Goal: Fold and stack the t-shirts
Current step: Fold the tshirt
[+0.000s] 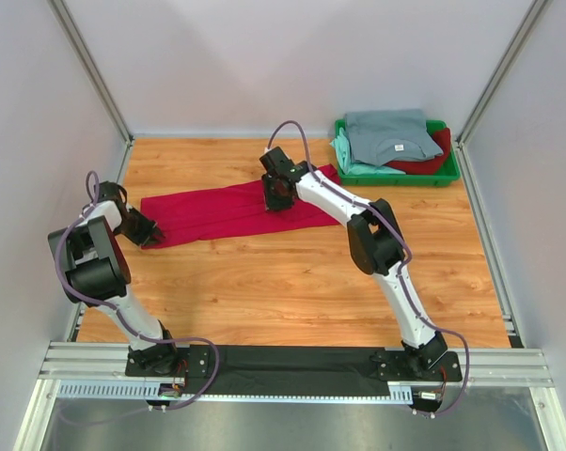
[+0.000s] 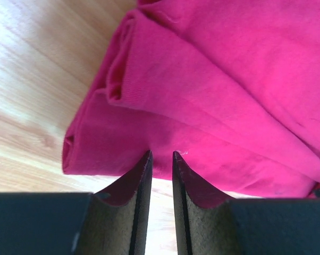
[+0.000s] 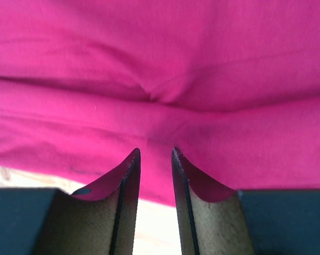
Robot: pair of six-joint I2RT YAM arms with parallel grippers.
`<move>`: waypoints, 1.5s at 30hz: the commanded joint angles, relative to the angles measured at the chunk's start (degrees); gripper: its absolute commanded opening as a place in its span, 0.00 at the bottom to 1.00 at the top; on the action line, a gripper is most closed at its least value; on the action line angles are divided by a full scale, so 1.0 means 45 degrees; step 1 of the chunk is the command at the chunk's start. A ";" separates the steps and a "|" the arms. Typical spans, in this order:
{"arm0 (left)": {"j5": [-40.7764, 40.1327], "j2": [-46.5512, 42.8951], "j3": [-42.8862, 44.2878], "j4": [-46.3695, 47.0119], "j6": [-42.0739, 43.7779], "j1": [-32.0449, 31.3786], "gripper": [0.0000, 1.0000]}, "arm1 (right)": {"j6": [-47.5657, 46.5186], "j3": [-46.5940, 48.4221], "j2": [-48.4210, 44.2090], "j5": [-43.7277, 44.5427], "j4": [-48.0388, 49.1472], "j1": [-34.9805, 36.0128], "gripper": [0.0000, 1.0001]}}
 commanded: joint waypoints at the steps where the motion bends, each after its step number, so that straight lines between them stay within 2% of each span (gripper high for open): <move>1: -0.0380 0.0043 0.0071 -0.0234 0.0313 0.0030 0.28 | -0.0387 0.0804 0.0383 0.0609 0.0581 0.0052 0.31; 9: -0.0477 -0.0132 -0.0066 -0.0352 0.0313 0.0030 0.27 | -0.0348 0.1507 0.1107 0.0609 0.0581 0.0052 0.29; 15: -0.1198 -0.0269 -0.0515 -0.0488 0.0450 0.0049 0.25 | -0.0465 0.1702 0.1165 0.1779 0.1517 -0.0025 0.32; 23: -0.1923 -0.0581 -0.0477 -0.1074 0.1249 0.0068 0.25 | -0.0270 0.3438 0.1752 0.1528 0.1618 -0.0377 0.33; 27: -0.1378 -0.1205 -0.0300 -0.1309 0.1543 0.0049 0.25 | -0.0134 0.2877 0.0895 0.0826 0.0914 -0.0319 0.35; 32: -0.0713 -0.2338 -0.0417 -0.1016 0.1466 0.0030 0.27 | -0.0054 0.1138 -0.0824 0.0589 0.0991 0.0070 0.36; 35: -0.0069 -0.2379 -0.0535 -0.0333 0.1095 0.0010 0.28 | -0.0094 0.0999 -0.0749 0.0453 0.0933 0.0344 0.35; 42: 0.1005 -0.1052 -0.0067 0.0292 0.0606 -0.0009 0.25 | 0.0296 0.1702 0.0402 0.0609 0.0835 0.1165 0.33; 45: 0.0968 -0.0661 0.0070 0.0235 0.0665 -0.0029 0.25 | 0.0336 0.2131 0.0754 0.0745 0.0718 0.1575 0.33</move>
